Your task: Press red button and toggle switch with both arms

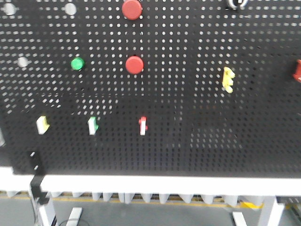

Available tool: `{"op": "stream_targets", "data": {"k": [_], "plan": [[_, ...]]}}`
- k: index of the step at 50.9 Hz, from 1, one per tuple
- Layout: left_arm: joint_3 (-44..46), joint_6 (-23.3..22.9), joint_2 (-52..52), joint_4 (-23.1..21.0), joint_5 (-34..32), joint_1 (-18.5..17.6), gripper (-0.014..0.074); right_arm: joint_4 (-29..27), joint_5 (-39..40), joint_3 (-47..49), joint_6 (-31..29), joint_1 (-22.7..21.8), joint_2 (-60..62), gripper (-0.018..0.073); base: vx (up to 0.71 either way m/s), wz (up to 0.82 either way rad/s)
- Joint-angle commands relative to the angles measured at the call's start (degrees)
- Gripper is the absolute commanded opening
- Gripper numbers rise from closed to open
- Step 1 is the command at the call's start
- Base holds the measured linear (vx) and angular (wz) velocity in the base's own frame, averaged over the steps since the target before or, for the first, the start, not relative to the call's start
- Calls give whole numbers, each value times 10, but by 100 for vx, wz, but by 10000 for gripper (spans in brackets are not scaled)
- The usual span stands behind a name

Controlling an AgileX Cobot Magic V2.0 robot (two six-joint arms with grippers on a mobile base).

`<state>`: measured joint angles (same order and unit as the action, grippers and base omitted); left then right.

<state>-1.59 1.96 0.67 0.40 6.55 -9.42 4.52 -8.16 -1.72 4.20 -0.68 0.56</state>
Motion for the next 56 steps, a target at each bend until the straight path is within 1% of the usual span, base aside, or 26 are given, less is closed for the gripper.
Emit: {"op": "stream_targets", "data": {"k": [1, 25, 56], "plan": [[-20, 0, 9, -4, -44, 1, 1, 9, 45, -7, -3, -3, 9, -3, 36, -1], [-20, 0, 9, -4, -44, 1, 1, 9, 45, -7, -3, -3, 9, -3, 28, 0], [-20, 0, 9, -4, -44, 1, 1, 9, 45, -7, -3, -3, 9, -3, 4, -2]]}}
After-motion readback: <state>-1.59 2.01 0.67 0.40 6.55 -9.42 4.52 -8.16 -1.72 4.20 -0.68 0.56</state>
